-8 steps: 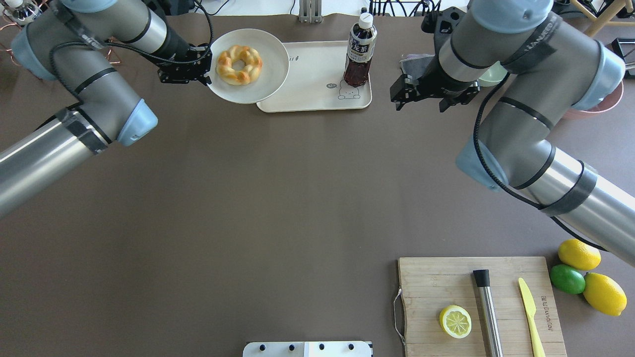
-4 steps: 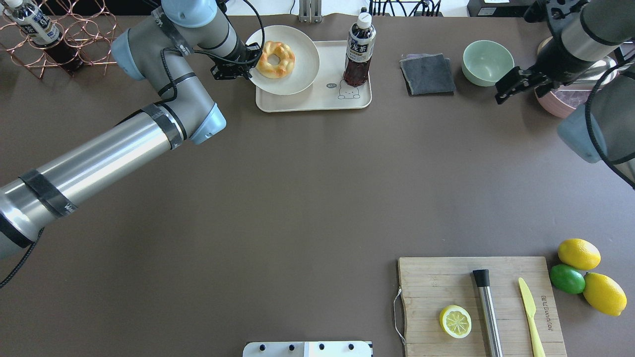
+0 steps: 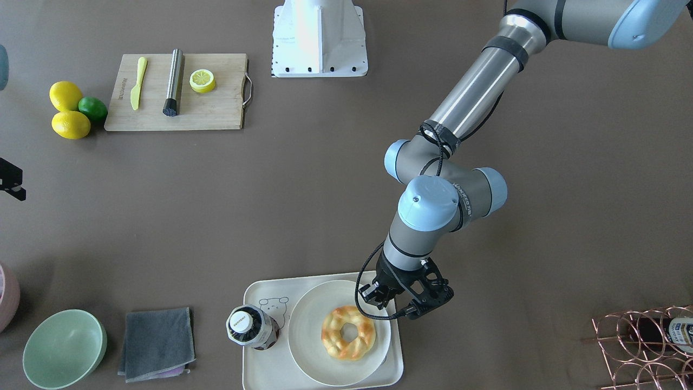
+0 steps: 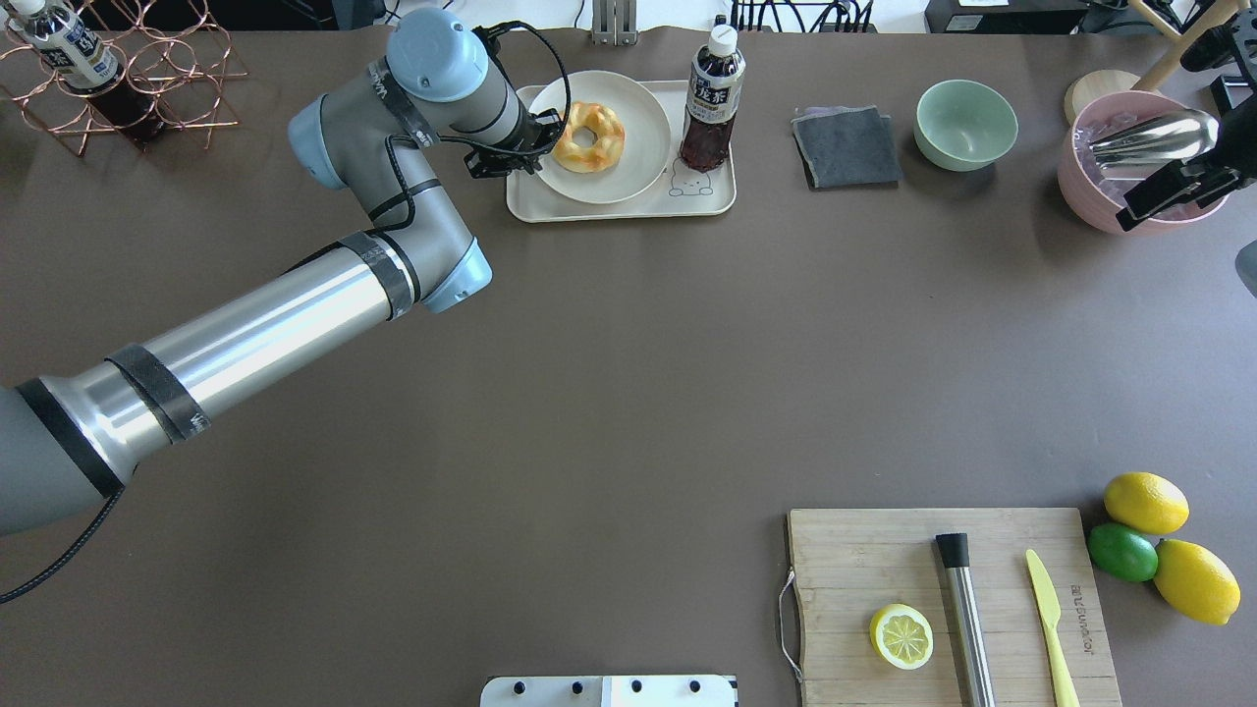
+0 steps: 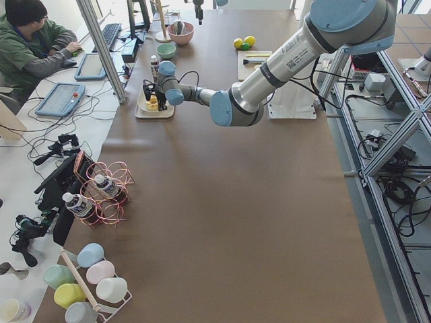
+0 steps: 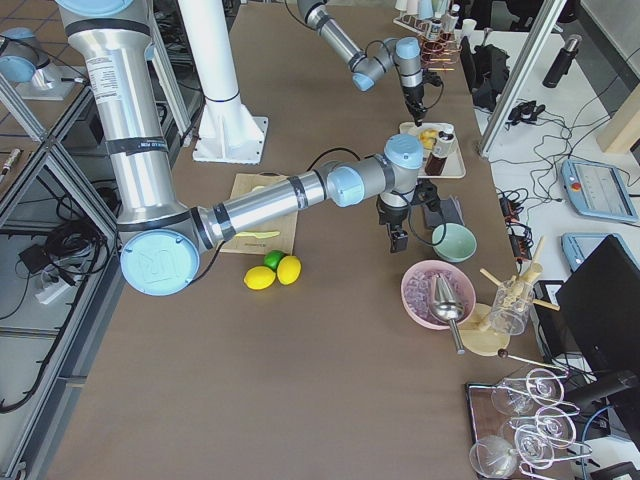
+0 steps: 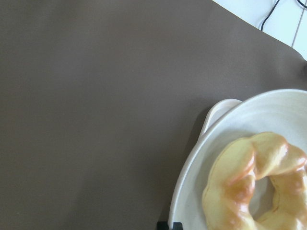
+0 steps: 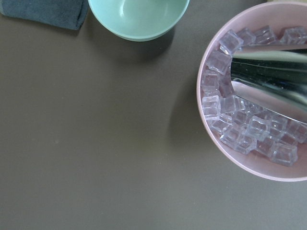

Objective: Place donut on tray

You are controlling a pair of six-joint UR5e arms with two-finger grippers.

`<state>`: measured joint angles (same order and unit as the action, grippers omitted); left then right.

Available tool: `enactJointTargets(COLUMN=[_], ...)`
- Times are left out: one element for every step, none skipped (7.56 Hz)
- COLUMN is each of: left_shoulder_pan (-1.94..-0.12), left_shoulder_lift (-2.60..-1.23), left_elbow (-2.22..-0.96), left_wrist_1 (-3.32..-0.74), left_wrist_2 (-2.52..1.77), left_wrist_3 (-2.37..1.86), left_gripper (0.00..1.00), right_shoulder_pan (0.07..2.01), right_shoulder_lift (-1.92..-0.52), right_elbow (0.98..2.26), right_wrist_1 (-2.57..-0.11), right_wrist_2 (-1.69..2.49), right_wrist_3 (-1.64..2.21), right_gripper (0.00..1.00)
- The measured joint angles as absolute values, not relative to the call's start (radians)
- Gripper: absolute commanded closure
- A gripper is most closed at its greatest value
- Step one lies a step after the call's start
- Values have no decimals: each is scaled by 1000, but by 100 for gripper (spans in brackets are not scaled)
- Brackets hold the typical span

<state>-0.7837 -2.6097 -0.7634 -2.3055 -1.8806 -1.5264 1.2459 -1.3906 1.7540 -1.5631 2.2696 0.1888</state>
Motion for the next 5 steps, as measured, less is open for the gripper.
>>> enactJointTargets(left_shoulder_pan=[-786,-794,-806,-825,-856], left_shoulder_lift=[-2606,-2577,-2524,-2456,-2369], left_elbow=[-784,-845,-939,-1057,-1205], left_wrist_1=[-2313,-2310,-2290,-2233,-2141], left_wrist_2=[-1879,-1880,-1892,-1936,-2008], left_wrist_3=[-1514,-1497,-1481,-1458,-1423], left_gripper=[1,1,1,1,1], right_shoulder_pan=[1257,1264,1269,1273,1281], right_shoulder_lift=[-1406,-1416,-1425,-1432,-1445], right_elbow=[1754,1754,1755,1755,1753], right_wrist_1=[-1563,-1563,-1562,-1562,-1563], right_wrist_2=[2270,2270,2270,2270,2269], right_wrist_3=[168,160,157,156,154], right_gripper=[0,0,0,0,0])
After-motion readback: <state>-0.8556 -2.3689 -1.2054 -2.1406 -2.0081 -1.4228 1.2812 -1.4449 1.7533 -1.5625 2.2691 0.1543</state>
